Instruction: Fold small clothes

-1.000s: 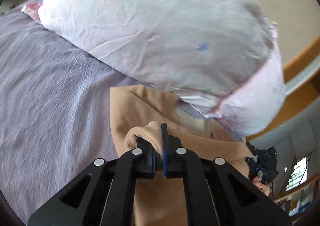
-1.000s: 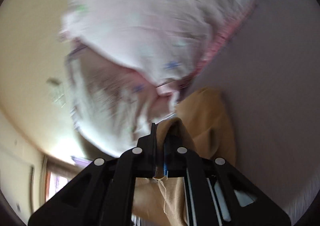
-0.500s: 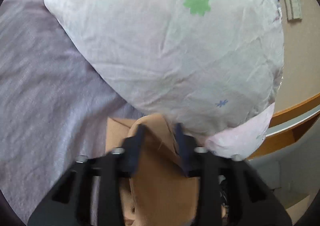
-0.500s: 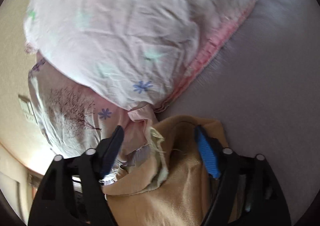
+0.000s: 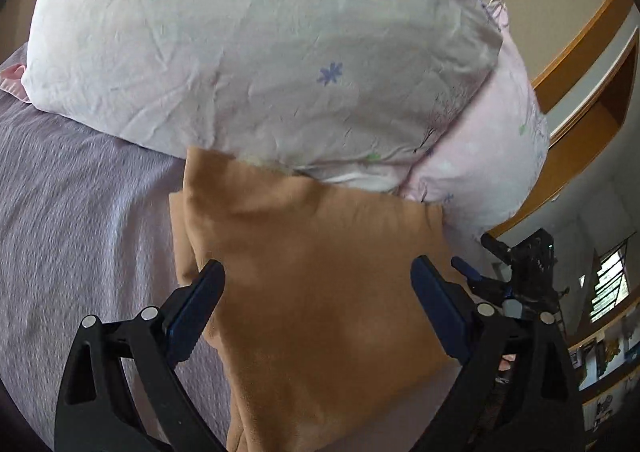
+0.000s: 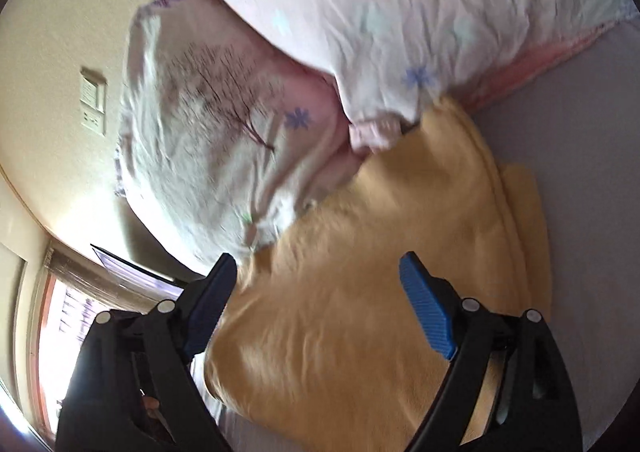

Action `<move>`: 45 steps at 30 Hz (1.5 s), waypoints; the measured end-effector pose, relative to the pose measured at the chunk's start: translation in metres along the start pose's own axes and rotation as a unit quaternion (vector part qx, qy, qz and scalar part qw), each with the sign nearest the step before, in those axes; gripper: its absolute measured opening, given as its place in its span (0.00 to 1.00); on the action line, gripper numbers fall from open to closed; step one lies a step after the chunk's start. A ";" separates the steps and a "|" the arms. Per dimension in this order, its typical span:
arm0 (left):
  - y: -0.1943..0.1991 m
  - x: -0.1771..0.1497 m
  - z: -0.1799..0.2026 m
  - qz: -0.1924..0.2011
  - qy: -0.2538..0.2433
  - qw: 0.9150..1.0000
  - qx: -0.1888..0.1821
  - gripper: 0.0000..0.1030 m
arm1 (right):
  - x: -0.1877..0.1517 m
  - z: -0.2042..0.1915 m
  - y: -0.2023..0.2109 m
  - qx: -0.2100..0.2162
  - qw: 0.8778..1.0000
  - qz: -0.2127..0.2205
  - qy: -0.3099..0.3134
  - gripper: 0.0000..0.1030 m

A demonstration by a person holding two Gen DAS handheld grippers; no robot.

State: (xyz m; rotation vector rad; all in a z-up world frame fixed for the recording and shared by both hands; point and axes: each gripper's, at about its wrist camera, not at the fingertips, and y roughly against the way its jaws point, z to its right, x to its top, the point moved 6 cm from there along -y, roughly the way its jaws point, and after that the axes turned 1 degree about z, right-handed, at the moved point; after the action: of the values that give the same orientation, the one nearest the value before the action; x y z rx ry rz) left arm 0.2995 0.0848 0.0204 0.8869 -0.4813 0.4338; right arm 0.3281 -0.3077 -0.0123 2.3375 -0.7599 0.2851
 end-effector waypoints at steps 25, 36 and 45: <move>-0.025 -0.041 -0.036 -0.046 0.187 0.980 -0.048 0.19 | -0.040 -0.022 0.025 0.010 0.999 -0.012 0.032 0.91; -0.075 -0.011 0.206 -0.048 -0.020 0.992 -0.119 0.18 | -0.036 0.024 0.124 0.013 0.997 0.075 0.001 0.92; -0.190 -0.091 0.300 -0.111 -0.175 0.978 -0.023 0.38 | -0.027 0.066 0.160 -0.037 0.996 0.084 -0.019 0.92</move>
State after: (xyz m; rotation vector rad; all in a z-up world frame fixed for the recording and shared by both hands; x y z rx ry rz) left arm 0.2642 -0.2801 0.0127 0.9655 -0.7027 0.0594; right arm 0.2119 -0.4368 0.0105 2.2180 -0.9702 0.2810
